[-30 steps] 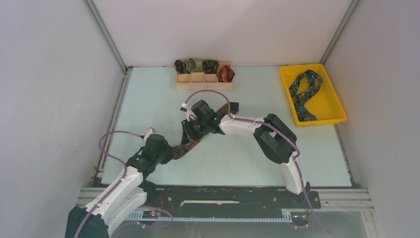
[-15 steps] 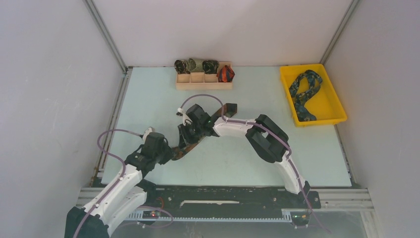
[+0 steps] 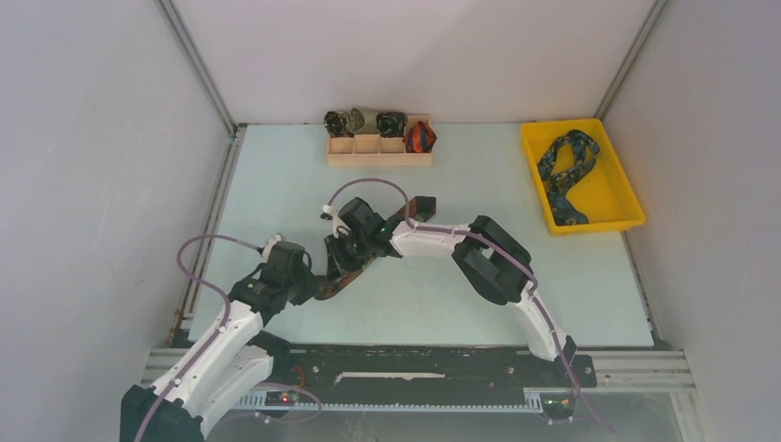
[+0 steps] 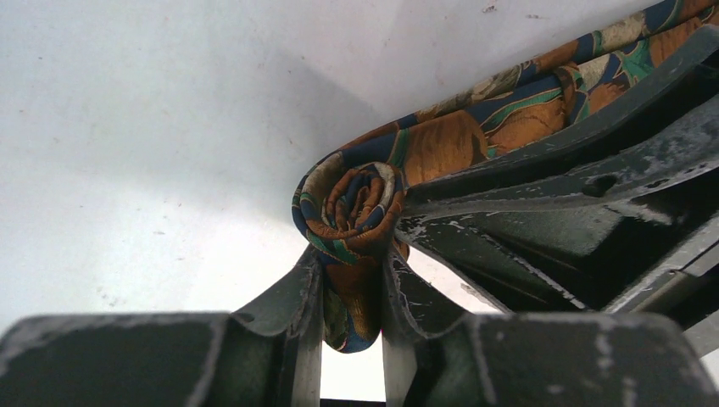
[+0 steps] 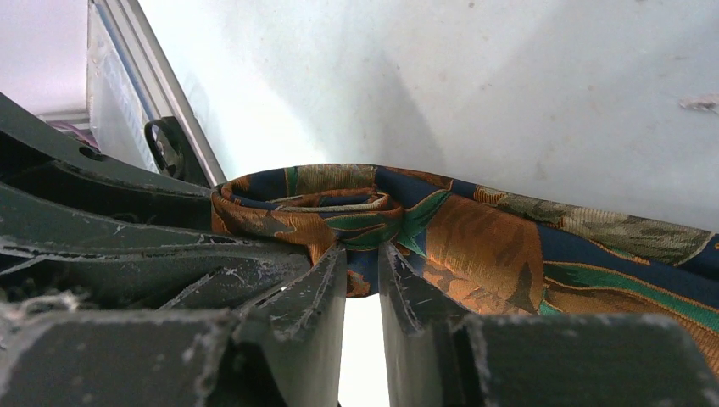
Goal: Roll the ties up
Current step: Roll the tie at the center of the board.
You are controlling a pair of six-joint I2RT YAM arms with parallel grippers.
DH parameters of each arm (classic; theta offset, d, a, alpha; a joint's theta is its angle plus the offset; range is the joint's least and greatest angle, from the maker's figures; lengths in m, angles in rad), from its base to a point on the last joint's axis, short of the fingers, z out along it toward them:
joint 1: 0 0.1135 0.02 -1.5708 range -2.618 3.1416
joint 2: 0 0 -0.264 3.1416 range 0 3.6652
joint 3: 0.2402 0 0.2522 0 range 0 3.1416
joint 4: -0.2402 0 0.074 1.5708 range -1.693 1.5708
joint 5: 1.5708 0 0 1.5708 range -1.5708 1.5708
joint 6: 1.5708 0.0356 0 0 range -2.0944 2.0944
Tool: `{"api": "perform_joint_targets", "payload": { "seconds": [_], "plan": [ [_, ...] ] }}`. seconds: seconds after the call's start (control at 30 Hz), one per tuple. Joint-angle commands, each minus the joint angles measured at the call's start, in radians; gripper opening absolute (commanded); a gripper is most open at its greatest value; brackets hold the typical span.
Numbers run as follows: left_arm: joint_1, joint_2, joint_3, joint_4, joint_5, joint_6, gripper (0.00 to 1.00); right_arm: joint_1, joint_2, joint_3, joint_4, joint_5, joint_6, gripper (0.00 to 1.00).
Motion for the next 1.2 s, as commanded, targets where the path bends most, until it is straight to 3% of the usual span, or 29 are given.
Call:
{"api": "perform_joint_targets", "payload": {
  "seconds": [0.0, 0.7, 1.17],
  "plan": [
    [0.014, 0.004, 0.084, -0.010, -0.025, 0.044, 0.02, 0.042, 0.035, 0.059, -0.013, -0.021, 0.005, 0.24],
    [0.029, 0.314, 0.274, -0.032, -0.040, 0.194, 0.00, 0.053, 0.045, 0.092, -0.030, -0.062, 0.023, 0.22],
    [0.029, 0.427, 0.343, -0.129, -0.182, 0.273, 0.00, -0.044, -0.092, -0.012, -0.023, -0.060, 0.001, 0.22]
  ]
}}
